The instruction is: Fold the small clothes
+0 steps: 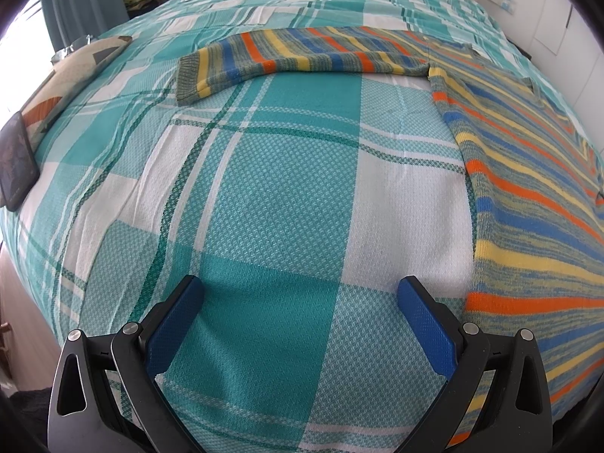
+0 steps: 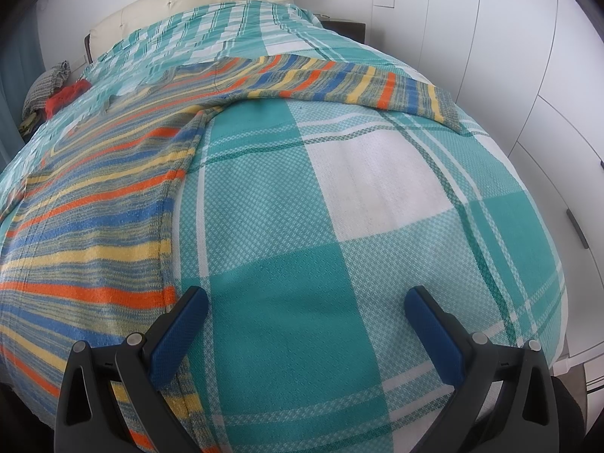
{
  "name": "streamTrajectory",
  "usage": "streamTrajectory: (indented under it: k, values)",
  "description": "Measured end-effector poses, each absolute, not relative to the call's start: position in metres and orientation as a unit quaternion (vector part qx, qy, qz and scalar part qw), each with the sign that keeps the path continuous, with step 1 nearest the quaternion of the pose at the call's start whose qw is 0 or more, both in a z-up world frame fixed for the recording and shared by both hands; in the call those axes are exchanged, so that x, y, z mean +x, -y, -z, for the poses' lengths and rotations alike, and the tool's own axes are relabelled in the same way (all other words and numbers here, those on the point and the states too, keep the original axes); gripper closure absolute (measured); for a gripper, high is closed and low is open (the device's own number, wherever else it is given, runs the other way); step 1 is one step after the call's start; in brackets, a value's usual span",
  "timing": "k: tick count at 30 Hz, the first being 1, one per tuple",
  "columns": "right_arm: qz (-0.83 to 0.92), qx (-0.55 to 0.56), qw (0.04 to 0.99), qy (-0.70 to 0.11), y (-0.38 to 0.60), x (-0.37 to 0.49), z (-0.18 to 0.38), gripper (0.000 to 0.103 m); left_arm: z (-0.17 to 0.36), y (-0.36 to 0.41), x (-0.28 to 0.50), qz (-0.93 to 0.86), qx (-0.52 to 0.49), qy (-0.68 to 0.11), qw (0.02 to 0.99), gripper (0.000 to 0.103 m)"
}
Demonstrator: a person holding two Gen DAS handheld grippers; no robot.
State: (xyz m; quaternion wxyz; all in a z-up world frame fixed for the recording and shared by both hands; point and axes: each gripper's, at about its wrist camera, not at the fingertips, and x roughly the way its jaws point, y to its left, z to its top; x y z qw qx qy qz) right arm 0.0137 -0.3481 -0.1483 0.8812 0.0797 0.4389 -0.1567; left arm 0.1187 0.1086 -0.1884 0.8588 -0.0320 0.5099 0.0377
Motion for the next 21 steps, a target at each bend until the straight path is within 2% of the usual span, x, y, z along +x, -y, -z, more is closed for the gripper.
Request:
streamTrajectory:
  k: [21]
  values:
    - [0.157, 0.079, 0.881, -0.439, 0.3475, 0.0133, 0.1484, 0.000, 0.1884, -0.1084, 0.1179, -0.038, -0.031, -0.510, 0.859, 0.001]
